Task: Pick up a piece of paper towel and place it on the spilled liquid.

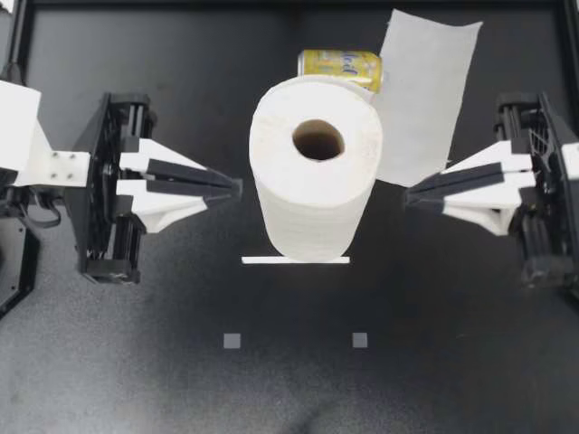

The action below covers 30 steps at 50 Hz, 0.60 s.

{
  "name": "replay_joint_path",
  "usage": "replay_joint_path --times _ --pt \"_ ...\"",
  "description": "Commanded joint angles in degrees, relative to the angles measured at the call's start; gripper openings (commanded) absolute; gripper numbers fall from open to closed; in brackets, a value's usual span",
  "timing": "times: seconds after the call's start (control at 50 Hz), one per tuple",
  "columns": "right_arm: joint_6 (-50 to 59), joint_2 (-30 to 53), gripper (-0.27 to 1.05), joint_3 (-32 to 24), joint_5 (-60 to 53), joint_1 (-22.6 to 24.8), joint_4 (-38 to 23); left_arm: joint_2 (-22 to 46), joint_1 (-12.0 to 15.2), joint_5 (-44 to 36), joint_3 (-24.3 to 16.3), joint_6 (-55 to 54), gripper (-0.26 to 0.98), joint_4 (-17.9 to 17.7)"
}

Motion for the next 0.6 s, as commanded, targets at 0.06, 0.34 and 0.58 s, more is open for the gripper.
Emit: replay_joint_path --times 0.06,0.34,0.58 --pt "0.0 1.5 0.02 -4.7 8.1 6.9 -4.0 -0.9 -0.5 0.8 -2.4 0.1 0.11 0.0" --pt "0.3 0.8 0.02 -4.7 14.0 10.5 -4.6 -1.2 -0.5 1.0 -2.5 0.4 0.11 0.0" --pt "0.4 0.2 0.02 -3.9 14.0 10.5 -4.6 -1.5 -0.5 0.4 -1.9 0.6 0.11 0.0"
